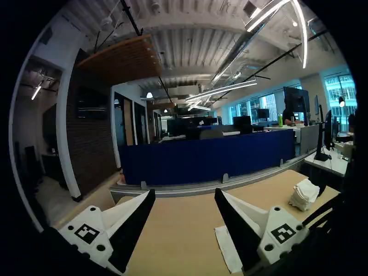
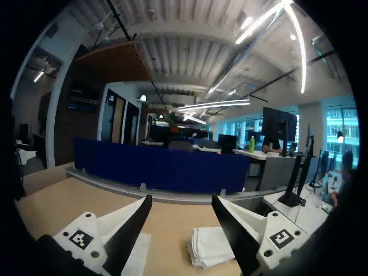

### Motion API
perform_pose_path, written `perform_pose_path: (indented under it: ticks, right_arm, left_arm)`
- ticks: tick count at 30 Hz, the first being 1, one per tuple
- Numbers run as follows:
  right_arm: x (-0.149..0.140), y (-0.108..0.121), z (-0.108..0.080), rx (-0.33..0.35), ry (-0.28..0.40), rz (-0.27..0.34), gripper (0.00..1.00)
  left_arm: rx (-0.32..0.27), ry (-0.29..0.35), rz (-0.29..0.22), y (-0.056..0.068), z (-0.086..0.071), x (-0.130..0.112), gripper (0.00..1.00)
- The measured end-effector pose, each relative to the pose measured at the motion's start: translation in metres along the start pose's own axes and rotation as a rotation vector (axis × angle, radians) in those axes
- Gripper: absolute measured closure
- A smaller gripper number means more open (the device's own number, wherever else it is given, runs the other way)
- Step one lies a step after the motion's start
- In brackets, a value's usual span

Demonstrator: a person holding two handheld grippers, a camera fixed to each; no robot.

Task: Fold towel

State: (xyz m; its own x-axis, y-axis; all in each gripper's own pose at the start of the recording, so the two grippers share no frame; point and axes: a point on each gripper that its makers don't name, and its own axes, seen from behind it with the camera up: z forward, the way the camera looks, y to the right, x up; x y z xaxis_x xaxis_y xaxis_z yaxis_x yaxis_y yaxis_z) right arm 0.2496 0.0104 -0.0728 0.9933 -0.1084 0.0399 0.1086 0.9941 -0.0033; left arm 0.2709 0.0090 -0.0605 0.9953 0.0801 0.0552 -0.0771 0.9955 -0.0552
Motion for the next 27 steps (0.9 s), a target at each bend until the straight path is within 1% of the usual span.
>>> perform_pose_path:
  ticks: [2, 5, 11, 17, 20, 24, 27]
  right_arm:
    - [-0.001, 0.0, 0.0, -0.002, -0.002, -0.001, 0.0]
    - [-0.007, -0.005, 0.0, 0.006, -0.008, 0.009, 0.0]
    - [-0.018, -0.017, 0.006, 0.031, -0.027, 0.015, 0.0]
    - [-0.023, -0.02, 0.016, 0.032, -0.032, 0.034, 0.0]
    - [-0.023, -0.02, 0.02, 0.037, -0.031, 0.036, 0.0]
    - [-0.028, -0.021, 0.025, 0.056, -0.047, 0.023, 0.0]
    - [-0.034, -0.024, 0.029, 0.084, -0.069, 0.006, 0.0]
  left_arm:
    - [-0.006, 0.005, 0.007, 0.002, -0.001, 0.002, 0.04]
    - [-0.017, 0.0, 0.005, 0.006, 0.001, -0.004, 0.04]
    - [-0.035, -0.009, 0.006, 0.014, 0.009, -0.012, 0.04]
    - [-0.032, -0.008, -0.013, 0.012, 0.022, -0.019, 0.04]
    - [-0.036, -0.007, -0.015, 0.011, 0.027, -0.02, 0.04]
    - [-0.059, -0.02, -0.004, 0.015, 0.031, -0.024, 0.04]
    - [-0.098, -0.044, 0.009, 0.023, 0.033, -0.03, 0.04]
